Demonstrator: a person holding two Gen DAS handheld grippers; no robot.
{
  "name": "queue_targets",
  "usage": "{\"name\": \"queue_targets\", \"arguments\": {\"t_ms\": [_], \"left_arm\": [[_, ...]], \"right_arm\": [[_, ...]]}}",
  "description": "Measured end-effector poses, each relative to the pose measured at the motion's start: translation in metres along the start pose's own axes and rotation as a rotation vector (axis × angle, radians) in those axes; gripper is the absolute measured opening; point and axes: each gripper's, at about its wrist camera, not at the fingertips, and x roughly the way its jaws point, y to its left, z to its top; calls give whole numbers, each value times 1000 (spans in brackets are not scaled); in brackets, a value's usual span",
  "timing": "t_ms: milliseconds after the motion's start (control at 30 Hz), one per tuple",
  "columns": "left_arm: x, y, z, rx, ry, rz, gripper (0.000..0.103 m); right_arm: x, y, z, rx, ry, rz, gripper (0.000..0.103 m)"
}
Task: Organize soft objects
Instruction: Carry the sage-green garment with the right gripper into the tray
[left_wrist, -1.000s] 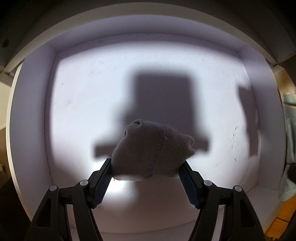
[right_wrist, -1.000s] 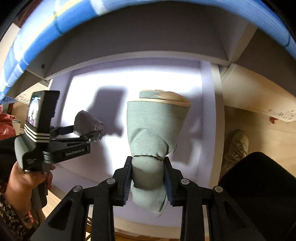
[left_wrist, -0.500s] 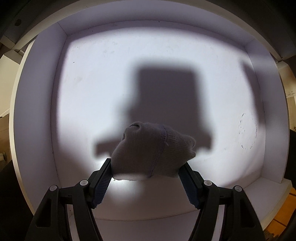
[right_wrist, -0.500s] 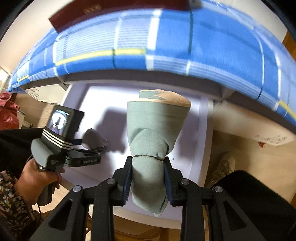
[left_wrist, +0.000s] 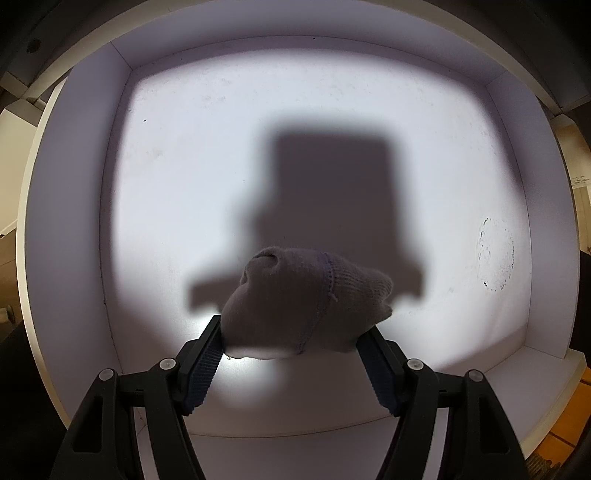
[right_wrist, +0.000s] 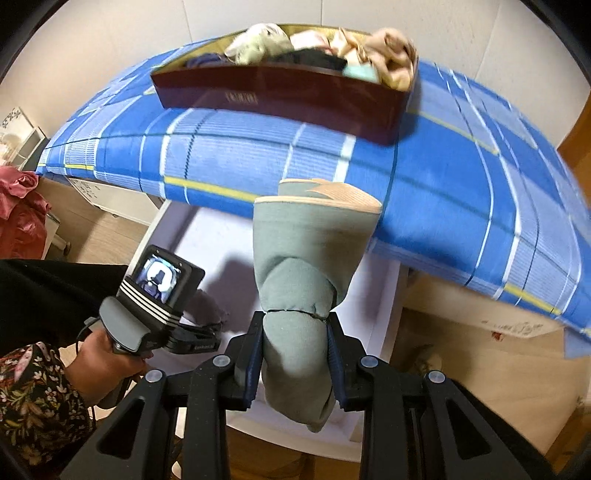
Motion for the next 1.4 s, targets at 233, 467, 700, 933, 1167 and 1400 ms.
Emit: {"name": "queue_targets", "arguments": {"t_ms": [233, 467, 700, 933, 1167, 1400], "left_arm": [[3, -5, 15, -8, 2, -12, 72], [9, -10, 27, -16, 8, -24, 72], [14, -9, 27, -22, 9, -34, 72], [24, -2, 28, -26, 13, -40, 72], [23, 1, 30, -40, 24, -72, 72], [14, 12, 25, -40, 22, -78, 72]], "right_arm": [[-28, 0, 25, -14, -39, 26, 31], [-56, -6, 69, -11, -88, 70, 31], [-59, -10, 130, -5, -107, 94, 31], [-36, -10, 211, 106, -77, 197, 31], [1, -9, 292, 196, -48, 205, 31], [44, -9, 337, 233, -25, 152, 32]]}}
